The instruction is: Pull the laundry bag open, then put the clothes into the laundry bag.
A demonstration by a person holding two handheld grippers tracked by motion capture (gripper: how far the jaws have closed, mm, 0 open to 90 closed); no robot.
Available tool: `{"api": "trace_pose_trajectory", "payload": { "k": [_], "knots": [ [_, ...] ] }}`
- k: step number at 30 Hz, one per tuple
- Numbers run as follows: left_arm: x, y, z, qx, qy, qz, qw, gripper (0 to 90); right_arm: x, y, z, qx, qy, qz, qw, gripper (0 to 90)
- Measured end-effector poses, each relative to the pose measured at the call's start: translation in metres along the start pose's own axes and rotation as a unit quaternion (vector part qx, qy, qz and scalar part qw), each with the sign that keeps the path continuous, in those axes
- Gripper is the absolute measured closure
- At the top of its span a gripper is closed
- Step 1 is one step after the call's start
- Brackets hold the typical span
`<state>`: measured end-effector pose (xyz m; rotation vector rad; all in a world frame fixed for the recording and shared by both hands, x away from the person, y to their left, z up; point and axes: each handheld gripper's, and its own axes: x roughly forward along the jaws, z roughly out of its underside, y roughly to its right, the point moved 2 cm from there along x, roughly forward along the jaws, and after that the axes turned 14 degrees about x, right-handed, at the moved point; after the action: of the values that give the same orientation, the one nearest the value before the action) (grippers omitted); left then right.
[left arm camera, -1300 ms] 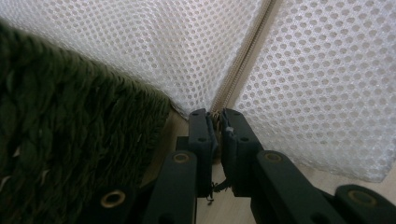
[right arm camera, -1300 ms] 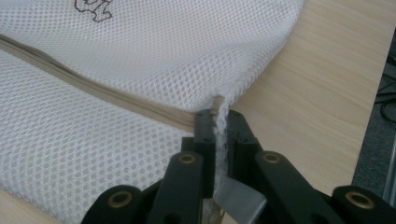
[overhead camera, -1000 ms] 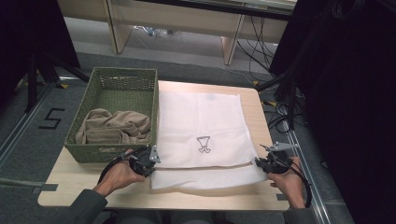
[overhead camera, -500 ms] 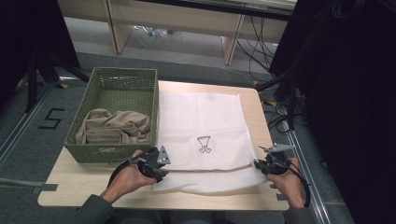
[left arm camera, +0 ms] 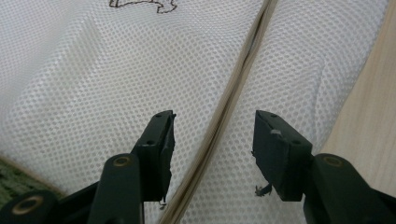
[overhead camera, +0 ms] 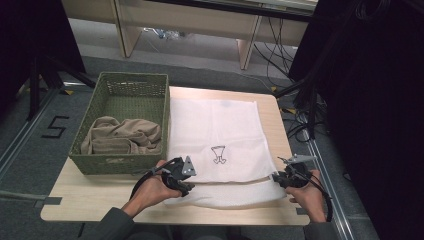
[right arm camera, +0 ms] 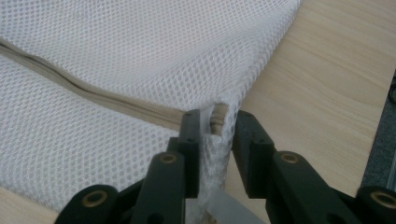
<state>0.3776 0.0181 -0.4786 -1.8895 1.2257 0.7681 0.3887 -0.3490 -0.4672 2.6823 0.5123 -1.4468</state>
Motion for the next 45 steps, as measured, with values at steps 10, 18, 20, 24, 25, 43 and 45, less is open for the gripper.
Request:
{"api": "trace_pose_trajectory", "payload": {
  "k": [10, 18, 20, 24, 25, 43, 45],
  "knots": [
    [0.015, -0.004, -0.013, -0.001, -0.003, 0.002, 1.0000, 44.3, -0.002, 0.004, -0.002, 0.030, 0.022, 0.010, 0.9992, 56.7],
    [0.024, -0.007, -0.021, -0.001, -0.004, 0.001, 1.0000, 44.6, -0.002, 0.000, -0.003, 0.025, 0.029, 0.007, 0.9992, 52.6],
    [0.028, -0.007, -0.023, 0.001, -0.007, 0.003, 1.0000, 44.9, -0.001, -0.002, -0.003, 0.029, 0.030, 0.004, 0.9991, 51.6],
    [0.035, -0.007, -0.025, 0.004, -0.014, 0.007, 0.9999, 45.1, -0.001, -0.002, -0.003, 0.025, 0.029, 0.006, 0.9993, 51.3],
    [0.037, -0.008, -0.025, 0.010, -0.019, 0.009, 0.9997, 45.1, -0.001, -0.002, -0.003, 0.024, 0.027, 0.005, 0.9993, 51.3],
    [0.061, -0.015, -0.035, -0.011, -0.023, 0.029, 0.9993, 55.3, 0.001, -0.003, -0.003, 0.023, 0.025, 0.000, 0.9994, 51.0],
    [0.062, -0.017, -0.036, -0.019, -0.016, 0.031, 0.9992, 59.4, 0.001, -0.003, -0.003, 0.025, 0.025, -0.001, 0.9994, 51.0]
  ]
}}
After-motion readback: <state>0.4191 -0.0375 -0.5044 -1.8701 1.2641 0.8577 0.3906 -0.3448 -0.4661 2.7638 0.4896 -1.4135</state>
